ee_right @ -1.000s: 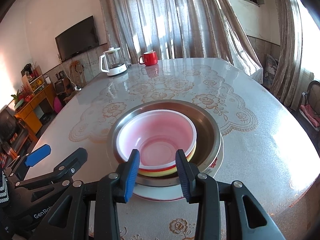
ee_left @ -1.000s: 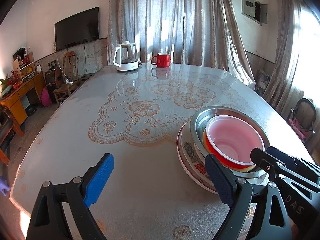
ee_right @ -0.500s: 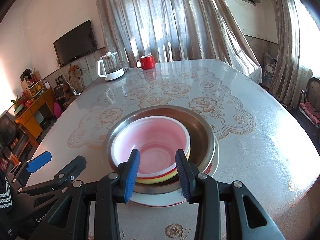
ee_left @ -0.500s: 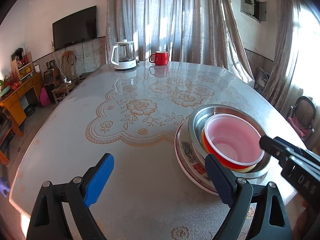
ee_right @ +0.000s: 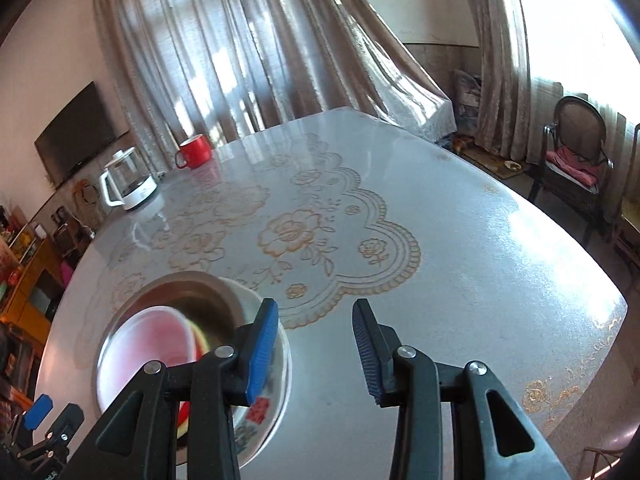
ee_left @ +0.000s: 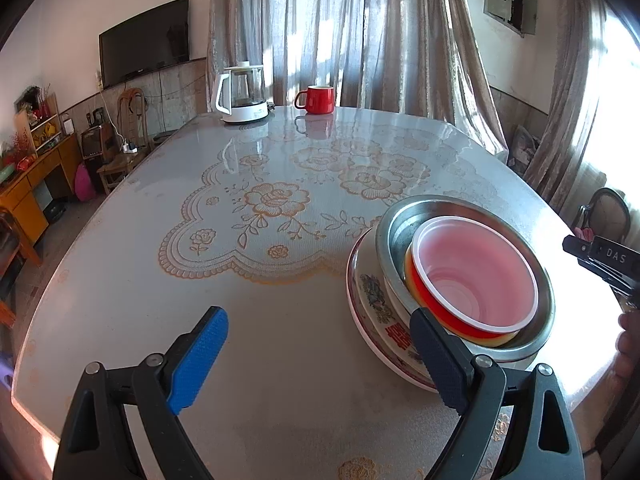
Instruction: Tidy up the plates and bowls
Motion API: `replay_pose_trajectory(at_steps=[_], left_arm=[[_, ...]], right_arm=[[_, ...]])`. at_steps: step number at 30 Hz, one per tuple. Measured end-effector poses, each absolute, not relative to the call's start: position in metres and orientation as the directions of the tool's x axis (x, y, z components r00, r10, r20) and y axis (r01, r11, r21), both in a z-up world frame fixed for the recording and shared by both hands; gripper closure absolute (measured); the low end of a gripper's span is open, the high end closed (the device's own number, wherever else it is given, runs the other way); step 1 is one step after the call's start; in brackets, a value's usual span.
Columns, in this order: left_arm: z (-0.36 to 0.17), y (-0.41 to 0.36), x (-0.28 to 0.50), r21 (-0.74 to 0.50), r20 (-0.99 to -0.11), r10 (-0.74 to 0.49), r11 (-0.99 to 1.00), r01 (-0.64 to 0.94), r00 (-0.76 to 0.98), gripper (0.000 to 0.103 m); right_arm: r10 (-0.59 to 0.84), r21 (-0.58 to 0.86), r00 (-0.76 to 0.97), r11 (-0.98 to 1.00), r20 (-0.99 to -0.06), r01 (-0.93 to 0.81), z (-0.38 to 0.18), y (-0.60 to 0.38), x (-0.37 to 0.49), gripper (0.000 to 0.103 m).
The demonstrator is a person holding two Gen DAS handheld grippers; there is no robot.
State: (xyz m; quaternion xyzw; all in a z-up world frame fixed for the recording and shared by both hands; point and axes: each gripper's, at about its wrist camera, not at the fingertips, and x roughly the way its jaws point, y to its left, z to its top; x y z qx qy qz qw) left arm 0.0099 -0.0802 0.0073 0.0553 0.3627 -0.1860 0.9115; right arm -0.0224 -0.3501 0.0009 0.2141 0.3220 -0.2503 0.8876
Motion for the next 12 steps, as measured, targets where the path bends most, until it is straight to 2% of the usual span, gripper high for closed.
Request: replay_pose_trajectory(at_steps=[5, 7, 12], left_arm=[[0.010, -0.085, 0.007, -0.012, -0.654, -0.304, 0.920, 0.392, 0.693, 0.010], [0.012, -0.084, 0.007, -0.015, -0.639, -0.311, 0.919, 0.393, 0.703, 0.017], [0.012, -0.083, 0.016, -0.044, -0.658, -0.319, 0.920, 0.389, 0.682, 0.017]], right_arm=[[-0.322, 0.211, 0.648, 0.767, -0.690, 0.606, -0.008, -0.372, -0.018, 0.065], [-0.339, 0.189, 0.630, 0.762, -0.698, 0.620, -0.012, -0.378, -0.015, 0.065], [-0.328, 0.166, 0.607, 0.771, -0.723, 0.614, -0.026, -0.394, -0.001, 0.065]])
